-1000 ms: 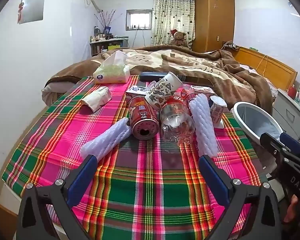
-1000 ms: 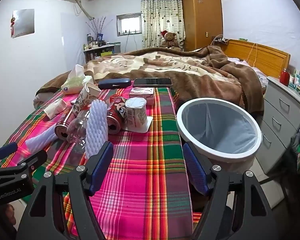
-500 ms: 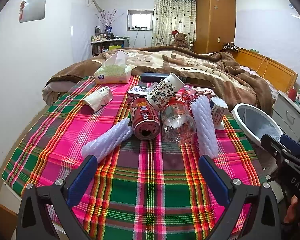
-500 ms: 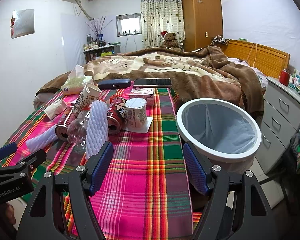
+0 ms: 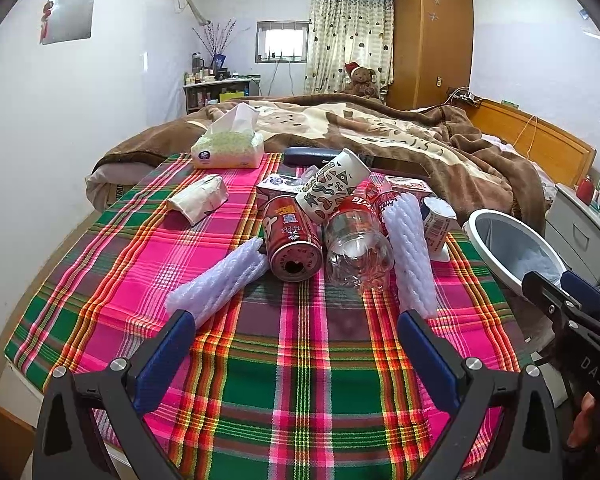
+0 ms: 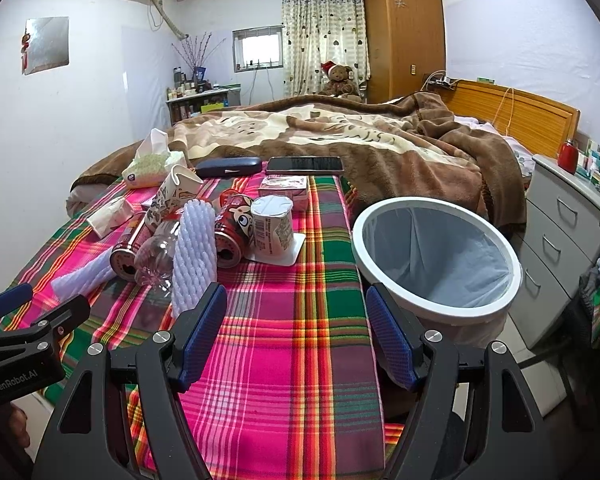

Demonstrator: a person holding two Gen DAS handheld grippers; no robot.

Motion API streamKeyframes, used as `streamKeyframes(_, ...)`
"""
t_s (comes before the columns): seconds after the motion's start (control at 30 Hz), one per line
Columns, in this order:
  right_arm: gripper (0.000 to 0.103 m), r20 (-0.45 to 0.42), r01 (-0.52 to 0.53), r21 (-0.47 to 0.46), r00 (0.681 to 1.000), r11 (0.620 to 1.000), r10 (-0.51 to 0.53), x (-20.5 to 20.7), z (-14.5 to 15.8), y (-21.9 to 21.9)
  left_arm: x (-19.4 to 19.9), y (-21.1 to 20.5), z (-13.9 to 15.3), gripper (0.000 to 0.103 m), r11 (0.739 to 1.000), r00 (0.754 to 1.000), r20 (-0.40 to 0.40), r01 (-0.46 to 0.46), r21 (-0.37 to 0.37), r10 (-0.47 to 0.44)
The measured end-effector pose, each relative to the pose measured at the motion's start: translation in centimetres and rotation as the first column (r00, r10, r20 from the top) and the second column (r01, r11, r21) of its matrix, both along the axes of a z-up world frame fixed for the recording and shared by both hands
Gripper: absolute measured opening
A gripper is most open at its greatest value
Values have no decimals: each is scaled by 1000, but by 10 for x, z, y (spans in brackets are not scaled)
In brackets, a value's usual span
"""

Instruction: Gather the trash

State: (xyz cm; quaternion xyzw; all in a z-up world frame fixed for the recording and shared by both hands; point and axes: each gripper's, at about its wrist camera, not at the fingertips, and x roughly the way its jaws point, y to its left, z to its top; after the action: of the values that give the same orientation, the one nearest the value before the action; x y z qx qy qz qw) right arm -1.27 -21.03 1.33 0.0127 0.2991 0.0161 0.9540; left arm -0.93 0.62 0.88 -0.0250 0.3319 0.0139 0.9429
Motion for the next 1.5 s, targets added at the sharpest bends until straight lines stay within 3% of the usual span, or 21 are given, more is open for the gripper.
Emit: streamKeyframes(1.5, 74, -7, -15, -7, 1000, 1000, 15, 11, -3, -3, 12, 13, -4, 103, 1000, 1000, -4, -24, -19, 24)
